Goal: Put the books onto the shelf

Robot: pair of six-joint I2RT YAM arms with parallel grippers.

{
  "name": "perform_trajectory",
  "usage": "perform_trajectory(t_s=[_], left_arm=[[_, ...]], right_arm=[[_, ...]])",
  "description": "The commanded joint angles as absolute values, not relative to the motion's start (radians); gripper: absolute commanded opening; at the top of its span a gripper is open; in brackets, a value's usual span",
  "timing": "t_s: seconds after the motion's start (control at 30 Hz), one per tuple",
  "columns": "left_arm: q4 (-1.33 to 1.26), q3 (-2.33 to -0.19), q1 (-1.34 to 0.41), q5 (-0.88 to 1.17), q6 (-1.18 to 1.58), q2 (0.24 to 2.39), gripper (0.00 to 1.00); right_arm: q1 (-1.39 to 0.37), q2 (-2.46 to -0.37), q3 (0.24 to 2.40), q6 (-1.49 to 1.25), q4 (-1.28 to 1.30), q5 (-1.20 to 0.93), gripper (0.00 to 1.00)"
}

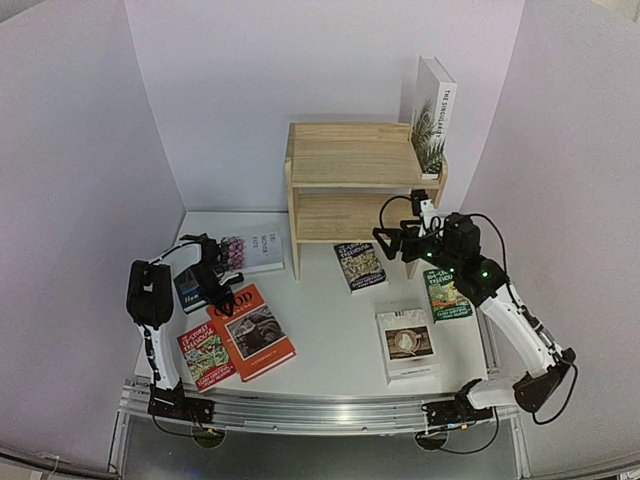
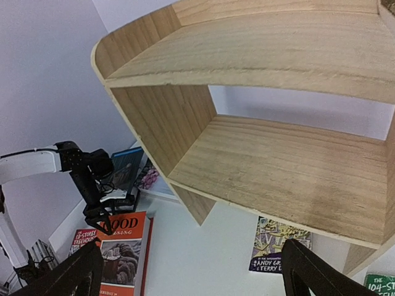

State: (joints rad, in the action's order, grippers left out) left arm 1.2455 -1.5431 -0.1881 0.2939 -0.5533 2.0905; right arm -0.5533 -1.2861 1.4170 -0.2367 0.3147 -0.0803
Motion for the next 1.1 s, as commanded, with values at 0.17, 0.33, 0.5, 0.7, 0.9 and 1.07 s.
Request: perform_trajectory(t_s=[0.17,0.33,0.5,0.7,0.9,1.07], left_arm=[[1.304,-1.559,-0.256,0.453,-0.528,2.092,0.04],[1.373,-1.584,-0.278,0.532,-0.485,2.069,0.0],[1.492,-1.652,-0.282,0.626,-0.377,2.062,0.0],[1.6,-1.686,-0.282,0.717,-0.316,2.086,0.0],[1.587,-1.665,-0.283,0.782,-0.281,2.077,0.0],[1.586,-1.638,-0.282,0.856,-0.265,2.077,0.0]], right_arm=[[-0.675,-1.386,1.433,-0.252,0.3,-0.029,0.98],[-0.803,-1.461,1.452,-0.245,0.302,0.051,0.98],[-0.99,-1.581,1.492,-0.199,0.31,0.231,0.98],[-1.222,-1.906,1.755,-0.047,0.475,0.445,0.98],[-1.346,-2.22,2.061,0.117,0.631,0.648,0.98],[-1.387,-2.408,2.148,0.2,0.633,0.805,0.98]])
